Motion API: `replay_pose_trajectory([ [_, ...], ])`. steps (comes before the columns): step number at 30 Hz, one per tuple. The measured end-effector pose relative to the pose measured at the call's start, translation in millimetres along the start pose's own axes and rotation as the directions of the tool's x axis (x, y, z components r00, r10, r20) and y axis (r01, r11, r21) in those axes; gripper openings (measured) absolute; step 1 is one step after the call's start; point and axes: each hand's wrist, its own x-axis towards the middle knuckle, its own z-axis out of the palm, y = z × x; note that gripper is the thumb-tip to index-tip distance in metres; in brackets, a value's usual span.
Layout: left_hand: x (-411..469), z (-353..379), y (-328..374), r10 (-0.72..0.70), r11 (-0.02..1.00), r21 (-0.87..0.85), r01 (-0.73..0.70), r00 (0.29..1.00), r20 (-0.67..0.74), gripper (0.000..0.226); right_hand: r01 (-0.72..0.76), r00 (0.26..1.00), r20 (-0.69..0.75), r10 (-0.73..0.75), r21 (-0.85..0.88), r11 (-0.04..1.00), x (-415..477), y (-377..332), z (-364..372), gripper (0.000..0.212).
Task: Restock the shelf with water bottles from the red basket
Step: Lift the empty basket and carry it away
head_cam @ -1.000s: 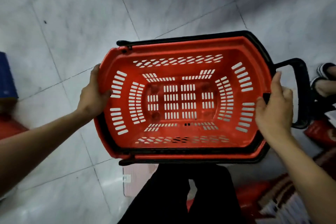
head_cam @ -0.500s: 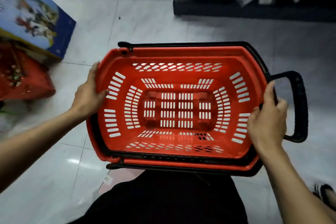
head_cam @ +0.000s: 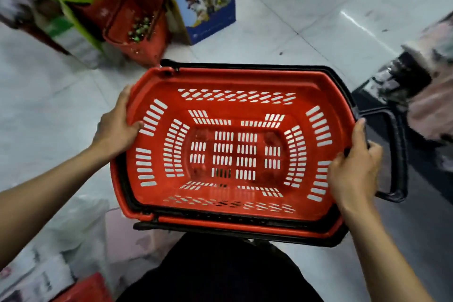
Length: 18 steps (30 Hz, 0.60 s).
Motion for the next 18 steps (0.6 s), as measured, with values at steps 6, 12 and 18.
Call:
replay_pose_trajectory([
  [6,66.5,-44.2,-88.0,-0.245,0.966,-0.104,0.236,0.965,-0.09,0.087,0.227,0.97,0.096,-0.222,-0.04,0.973,64.0,-168.5,72.1,0.073],
  [12,109.0,-100.3,-164.8,-0.441,0.891,-0.216,0.4,0.877,-0.191,0.083,0.422,0.891,0.189,-0.412,-0.016,0.906,87.9,-323.8,141.0,0.073],
  [18,159.4,-143.2,-242.1,-0.599,0.79,-0.321,0.522,0.769,-0.224,0.081,0.579,0.783,0.28,-0.556,-0.003,0.815,96.2,-465.6,221.9,0.07],
])
